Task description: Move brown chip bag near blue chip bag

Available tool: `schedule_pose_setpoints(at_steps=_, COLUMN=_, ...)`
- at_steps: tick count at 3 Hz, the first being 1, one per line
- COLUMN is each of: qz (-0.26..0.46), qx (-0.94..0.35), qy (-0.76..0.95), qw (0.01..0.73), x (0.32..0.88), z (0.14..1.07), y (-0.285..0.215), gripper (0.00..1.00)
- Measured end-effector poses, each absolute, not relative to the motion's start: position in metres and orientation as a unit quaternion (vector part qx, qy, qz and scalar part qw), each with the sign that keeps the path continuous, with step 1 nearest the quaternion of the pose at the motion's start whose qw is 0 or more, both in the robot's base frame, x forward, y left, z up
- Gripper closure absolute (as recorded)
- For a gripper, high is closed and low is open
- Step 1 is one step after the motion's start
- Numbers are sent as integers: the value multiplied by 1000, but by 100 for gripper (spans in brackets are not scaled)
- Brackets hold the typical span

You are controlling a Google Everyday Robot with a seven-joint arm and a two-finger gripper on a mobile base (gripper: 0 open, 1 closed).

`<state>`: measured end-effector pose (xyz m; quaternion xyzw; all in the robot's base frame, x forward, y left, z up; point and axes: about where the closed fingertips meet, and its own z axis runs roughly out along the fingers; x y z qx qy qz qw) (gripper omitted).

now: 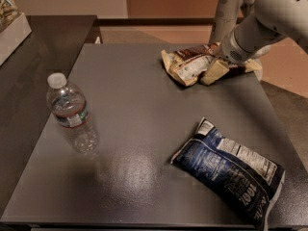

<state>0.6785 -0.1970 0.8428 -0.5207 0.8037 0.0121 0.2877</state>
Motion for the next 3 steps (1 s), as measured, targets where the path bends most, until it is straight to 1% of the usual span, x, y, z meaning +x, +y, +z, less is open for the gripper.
schedule_pose_setpoints(at_steps=2, qz=13, qx=-523, qy=799, qw=296, x=672, z=856, y=-195, gripper=87)
schedule_pose_setpoints(at_steps=3, qz=26, qx=-529, qy=793, qw=301, x=659, z=879, y=-182, gripper=100)
